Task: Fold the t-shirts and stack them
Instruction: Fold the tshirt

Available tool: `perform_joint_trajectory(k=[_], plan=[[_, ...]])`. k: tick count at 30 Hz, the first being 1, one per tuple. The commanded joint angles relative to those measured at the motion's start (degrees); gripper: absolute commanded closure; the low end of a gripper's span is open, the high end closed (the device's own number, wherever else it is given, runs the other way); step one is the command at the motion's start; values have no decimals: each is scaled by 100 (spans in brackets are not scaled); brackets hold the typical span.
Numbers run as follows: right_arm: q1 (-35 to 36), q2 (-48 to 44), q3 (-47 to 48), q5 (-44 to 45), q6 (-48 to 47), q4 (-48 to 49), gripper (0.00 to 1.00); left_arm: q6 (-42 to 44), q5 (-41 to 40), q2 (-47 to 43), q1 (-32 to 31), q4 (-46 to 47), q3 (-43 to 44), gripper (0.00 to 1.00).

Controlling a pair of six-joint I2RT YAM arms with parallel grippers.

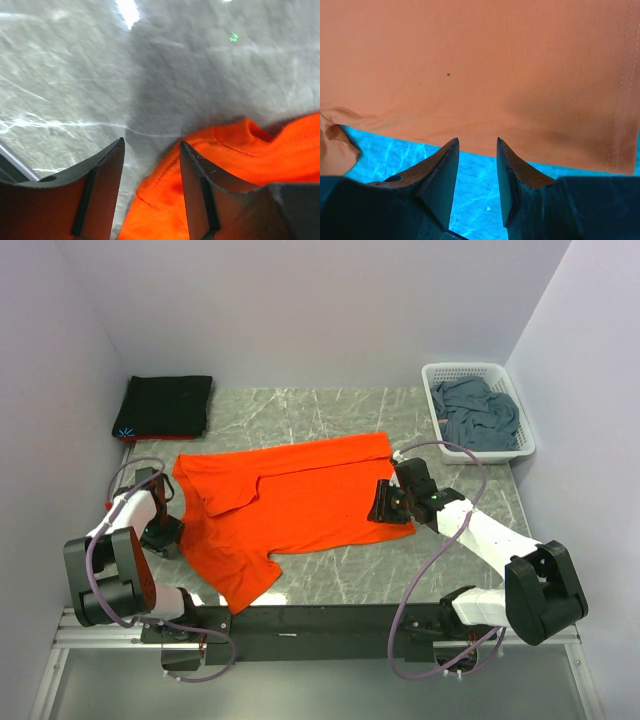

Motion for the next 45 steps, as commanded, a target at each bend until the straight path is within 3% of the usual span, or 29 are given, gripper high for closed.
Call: perform_joint_trajectory(k=[1,10,17,27,31,35,45], plan=[[-41,-5,-76,-31,-5,173,57,-16,-254,-131,221,-150,-18,46],[-41,-83,-77,48,4,147,57,124,-8,-297,556,-282,130,45],[-41,-128,-68,22,21,182,57,660,852,-1036,433,253,254,28],[-32,-119,-41,57,13,112,57,898,1258,-290,196,957,166,27],[-41,-75,-33,39,13,103,57,854,1022,-26,187,1036,96,34],[-41,-48,-41,57,4,94,57,679,731,89,187,983,-10,49],[-32,31,-59,101,21,94,57,599,160,80,573,711,-159,57]])
